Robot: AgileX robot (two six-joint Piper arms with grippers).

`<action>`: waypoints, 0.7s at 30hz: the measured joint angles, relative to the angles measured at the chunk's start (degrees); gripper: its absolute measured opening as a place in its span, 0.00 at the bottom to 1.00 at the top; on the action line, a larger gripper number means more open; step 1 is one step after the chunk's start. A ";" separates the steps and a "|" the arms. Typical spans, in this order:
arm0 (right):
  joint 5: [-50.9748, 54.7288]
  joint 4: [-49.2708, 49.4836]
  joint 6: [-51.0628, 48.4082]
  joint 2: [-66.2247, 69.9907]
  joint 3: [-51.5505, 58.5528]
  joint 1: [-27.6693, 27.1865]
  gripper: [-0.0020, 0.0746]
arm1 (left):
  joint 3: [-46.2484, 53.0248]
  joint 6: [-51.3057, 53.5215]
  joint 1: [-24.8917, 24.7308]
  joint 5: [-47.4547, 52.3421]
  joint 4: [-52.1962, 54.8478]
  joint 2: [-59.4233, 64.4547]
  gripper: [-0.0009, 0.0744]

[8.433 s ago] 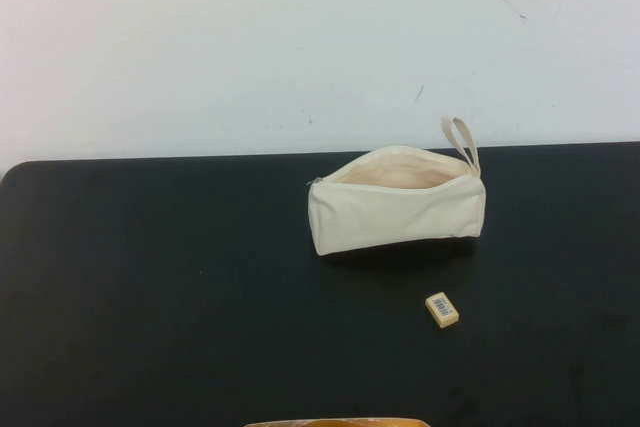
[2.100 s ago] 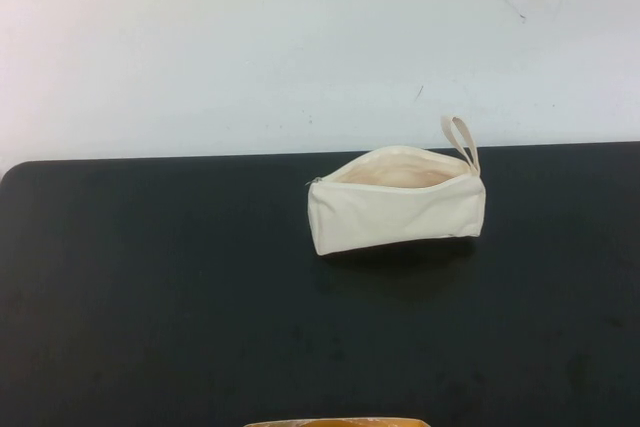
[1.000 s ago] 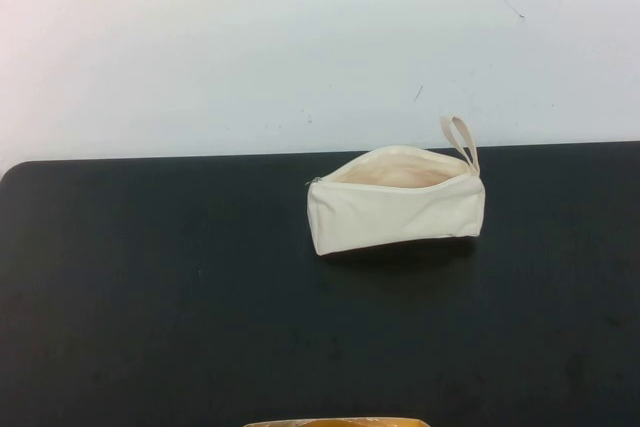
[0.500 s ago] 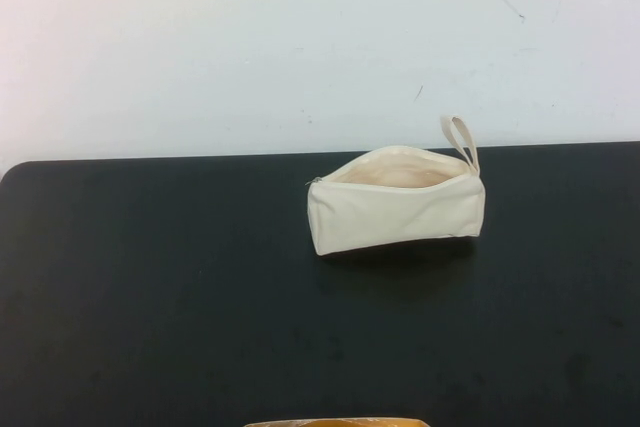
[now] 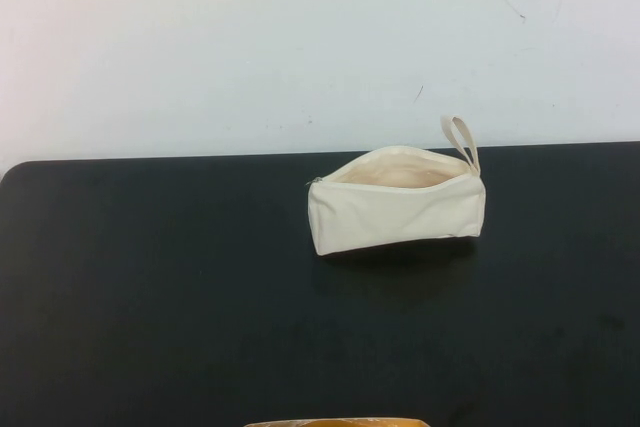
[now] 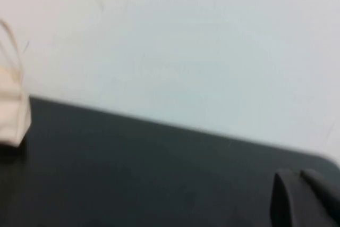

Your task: Put eraser into pencil case

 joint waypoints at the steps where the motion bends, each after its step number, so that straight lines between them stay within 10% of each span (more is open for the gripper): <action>1: 0.00 0.41 0.00 -0.05 0.76 0.00 0.02 | 0.00 0.00 0.00 0.00 0.00 0.00 0.01; 21: 0.82 -7.66 16.65 -0.13 6.90 -0.22 0.02 | 0.00 0.00 0.00 0.00 0.00 0.00 0.01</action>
